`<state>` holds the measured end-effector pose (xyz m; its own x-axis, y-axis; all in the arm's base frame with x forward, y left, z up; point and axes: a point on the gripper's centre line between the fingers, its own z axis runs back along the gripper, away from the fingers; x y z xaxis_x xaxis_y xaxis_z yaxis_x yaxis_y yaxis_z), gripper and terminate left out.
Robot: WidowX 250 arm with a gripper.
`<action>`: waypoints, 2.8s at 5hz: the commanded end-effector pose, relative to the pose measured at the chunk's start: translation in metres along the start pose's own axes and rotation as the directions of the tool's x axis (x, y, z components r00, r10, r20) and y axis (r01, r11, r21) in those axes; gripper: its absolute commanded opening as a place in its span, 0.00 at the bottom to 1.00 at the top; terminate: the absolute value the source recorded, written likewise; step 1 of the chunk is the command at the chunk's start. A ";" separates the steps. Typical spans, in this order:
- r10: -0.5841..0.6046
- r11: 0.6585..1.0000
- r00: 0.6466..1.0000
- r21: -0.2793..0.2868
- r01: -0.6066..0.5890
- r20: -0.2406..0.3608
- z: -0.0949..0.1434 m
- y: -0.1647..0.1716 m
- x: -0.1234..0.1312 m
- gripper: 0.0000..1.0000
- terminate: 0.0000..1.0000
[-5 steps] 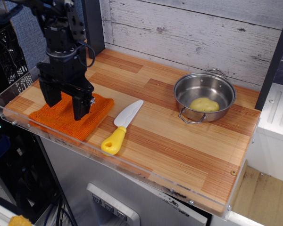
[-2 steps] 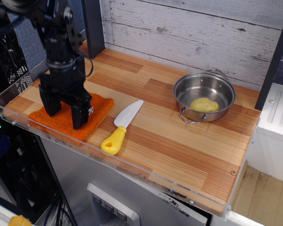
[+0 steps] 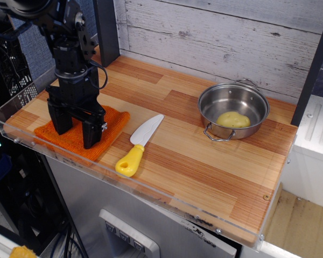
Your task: Move the orange cloth to the far edge of the table.
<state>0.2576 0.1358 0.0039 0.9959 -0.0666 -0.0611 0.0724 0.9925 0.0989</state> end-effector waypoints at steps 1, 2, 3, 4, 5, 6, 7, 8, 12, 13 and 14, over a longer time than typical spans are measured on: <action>-0.016 1.000 0.998 -0.003 0.016 -0.061 -0.022 -0.008 -0.001 1.00 0.00; -0.009 1.000 0.999 -0.018 0.008 -0.047 -0.021 -0.006 0.015 1.00 0.00; 0.003 0.999 0.999 -0.047 -0.005 -0.034 -0.024 0.000 0.034 1.00 0.00; -0.005 0.997 1.000 -0.078 0.003 -0.023 -0.028 0.000 0.061 1.00 0.00; -0.036 0.993 0.999 -0.117 0.035 -0.001 -0.029 -0.011 0.090 1.00 0.00; -0.079 0.986 0.997 -0.144 0.082 0.023 -0.029 -0.029 0.113 1.00 0.00; -0.135 0.978 0.990 -0.152 0.141 0.048 -0.024 -0.047 0.129 1.00 0.00; -0.143 0.977 0.986 -0.146 0.155 0.085 -0.008 -0.053 0.130 1.00 0.00; 0.047 0.990 0.949 -0.139 -0.003 0.312 0.125 -0.007 0.138 1.00 0.00; 0.067 0.992 0.941 -0.127 -0.025 0.332 0.148 -0.002 0.136 1.00 0.00; 0.067 0.994 0.945 -0.102 -0.036 0.321 0.168 -0.008 0.126 1.00 0.00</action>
<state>0.3933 0.1067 0.1355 0.9812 -0.0191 0.1922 0.0243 0.9994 -0.0251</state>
